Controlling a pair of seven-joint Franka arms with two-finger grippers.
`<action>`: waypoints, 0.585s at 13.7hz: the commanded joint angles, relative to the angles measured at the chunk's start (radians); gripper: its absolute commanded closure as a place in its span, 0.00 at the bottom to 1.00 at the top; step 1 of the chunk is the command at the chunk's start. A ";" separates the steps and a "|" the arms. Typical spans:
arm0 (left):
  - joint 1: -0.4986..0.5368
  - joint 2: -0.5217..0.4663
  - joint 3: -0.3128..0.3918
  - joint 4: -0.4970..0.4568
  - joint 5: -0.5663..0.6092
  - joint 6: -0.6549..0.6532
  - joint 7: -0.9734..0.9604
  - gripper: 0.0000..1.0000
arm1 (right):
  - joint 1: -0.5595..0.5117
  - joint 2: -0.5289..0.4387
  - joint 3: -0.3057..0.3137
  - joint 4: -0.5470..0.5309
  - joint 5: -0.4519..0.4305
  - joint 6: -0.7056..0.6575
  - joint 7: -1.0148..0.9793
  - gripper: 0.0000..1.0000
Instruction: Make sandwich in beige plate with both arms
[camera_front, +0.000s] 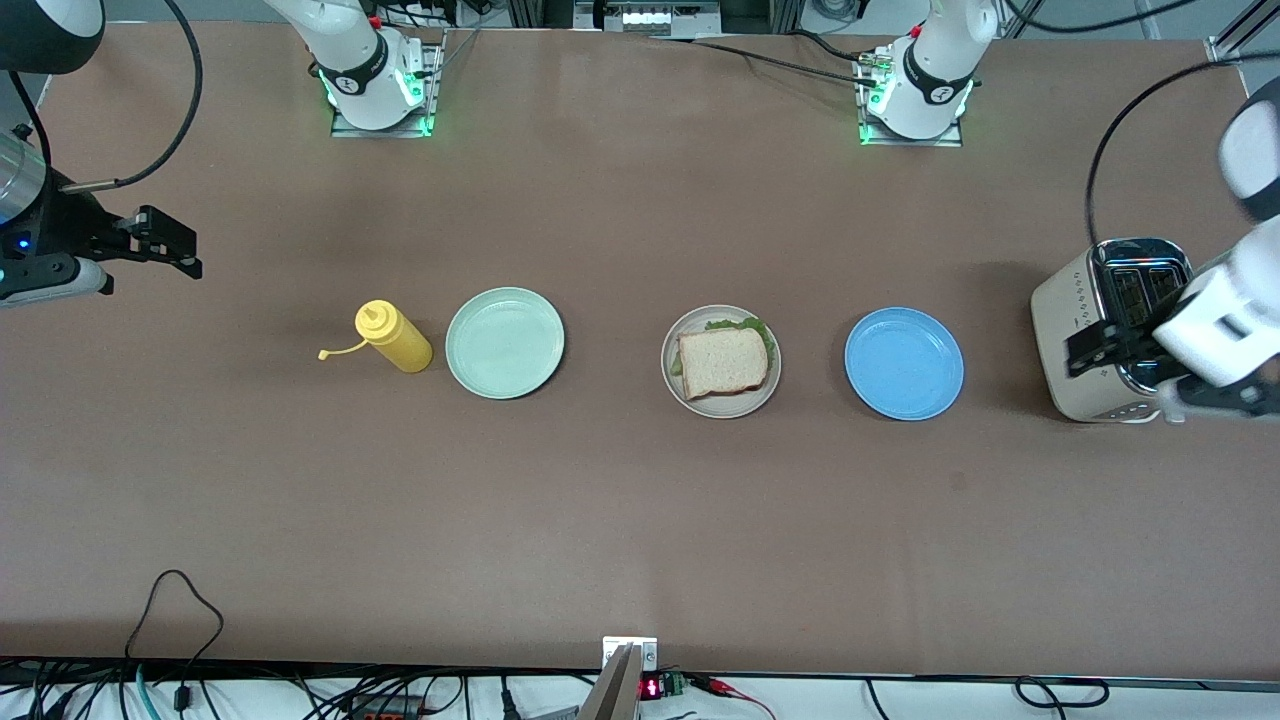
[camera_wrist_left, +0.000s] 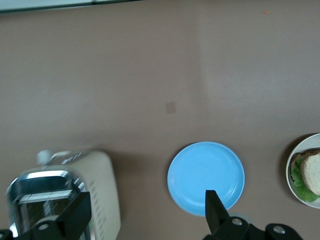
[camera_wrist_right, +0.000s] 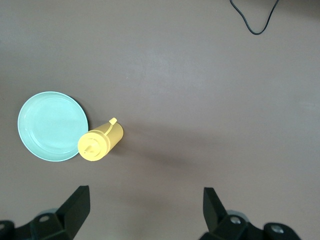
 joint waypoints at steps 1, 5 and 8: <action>-0.013 -0.080 0.060 -0.022 -0.046 -0.124 -0.007 0.00 | -0.002 -0.007 0.000 0.008 0.009 -0.013 0.005 0.00; -0.013 -0.173 0.051 -0.131 -0.046 -0.114 -0.037 0.00 | -0.006 -0.008 -0.002 0.006 0.010 -0.015 0.002 0.00; -0.013 -0.174 0.051 -0.159 -0.051 -0.057 -0.041 0.00 | -0.006 -0.008 -0.002 0.006 0.010 -0.039 0.008 0.00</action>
